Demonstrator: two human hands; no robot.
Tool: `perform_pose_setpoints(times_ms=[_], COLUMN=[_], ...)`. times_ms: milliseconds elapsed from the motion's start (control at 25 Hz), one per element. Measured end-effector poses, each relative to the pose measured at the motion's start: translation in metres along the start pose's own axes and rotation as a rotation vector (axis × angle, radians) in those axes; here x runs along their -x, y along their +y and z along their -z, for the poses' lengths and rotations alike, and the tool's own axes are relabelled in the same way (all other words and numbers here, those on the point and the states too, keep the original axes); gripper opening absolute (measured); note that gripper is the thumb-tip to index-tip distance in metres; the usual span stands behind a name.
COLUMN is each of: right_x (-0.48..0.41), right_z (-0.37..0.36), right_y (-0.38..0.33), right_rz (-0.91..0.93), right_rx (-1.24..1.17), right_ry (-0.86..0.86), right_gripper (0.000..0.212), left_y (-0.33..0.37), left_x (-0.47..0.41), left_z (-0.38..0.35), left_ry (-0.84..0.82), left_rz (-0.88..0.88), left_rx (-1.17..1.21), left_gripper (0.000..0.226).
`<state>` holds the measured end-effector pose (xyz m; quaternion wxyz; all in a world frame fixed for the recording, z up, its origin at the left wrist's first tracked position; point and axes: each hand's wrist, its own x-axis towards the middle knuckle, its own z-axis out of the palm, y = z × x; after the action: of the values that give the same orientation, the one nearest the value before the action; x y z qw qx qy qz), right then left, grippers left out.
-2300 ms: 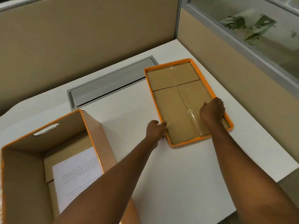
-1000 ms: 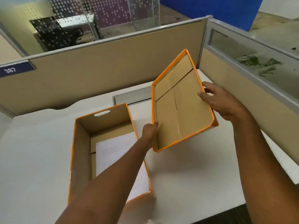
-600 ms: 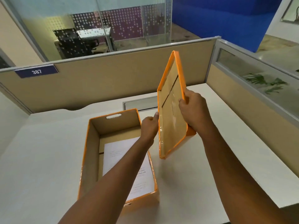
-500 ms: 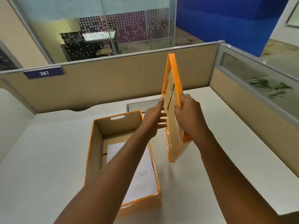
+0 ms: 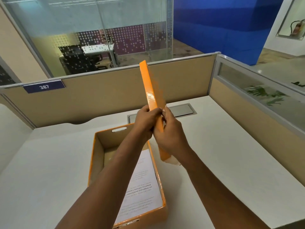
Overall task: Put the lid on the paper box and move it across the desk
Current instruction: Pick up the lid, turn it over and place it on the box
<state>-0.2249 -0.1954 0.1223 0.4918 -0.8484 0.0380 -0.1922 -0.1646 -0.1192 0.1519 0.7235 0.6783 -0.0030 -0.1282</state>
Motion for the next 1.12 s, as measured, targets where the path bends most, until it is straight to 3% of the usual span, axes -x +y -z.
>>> perform_pose_setpoints(times_ms=[80, 200, 280, 400, 520, 720, 840, 1120], right_x=[-0.003, -0.013, -0.02, -0.021, -0.012, 0.015, 0.032, 0.063], right_z=[0.01, 0.029, 0.043, 0.059, 0.049, 0.004, -0.017, -0.061], right_y=[0.01, 0.039, 0.06, 0.075, 0.064, 0.04, 0.034, 0.032], right_rz=[-0.03, -0.166, -0.404, -0.61, -0.521, -0.446, -0.467, -0.501], right_rx=[-0.209, 0.024, 0.232, 0.038, -0.032, 0.028, 0.085, 0.261], right_ry=[0.025, 0.172, 0.057, -0.174, -0.285, -0.282, -0.324, -0.343], right_gripper=[0.059, 0.06, 0.072, 0.077, 0.066, 0.06, 0.06, 0.064], left_y=[0.003, 0.004, 0.001, -0.007, -0.018, -0.039, -0.058, -0.101], left_x=[-0.002, -0.003, 0.0, 0.007, 0.015, 0.056, 0.078, 0.098], left_z=[0.016, 0.053, 0.08, 0.102, 0.123, 0.17, 0.19, 0.228], left_ry=[0.026, 0.023, 0.026, -0.001, -0.006, 0.368, 0.444, 0.426], left_rz=[0.024, 0.03, 0.056, 0.108, 0.025, -0.03, 0.024, 0.191], left_rx=[0.036, 0.095, 0.174, 0.264, 0.238, -0.053, -0.114, -0.172], left_gripper=[0.023, 0.026, 0.022, 0.042, 0.049, 0.022, 0.035, 0.062])
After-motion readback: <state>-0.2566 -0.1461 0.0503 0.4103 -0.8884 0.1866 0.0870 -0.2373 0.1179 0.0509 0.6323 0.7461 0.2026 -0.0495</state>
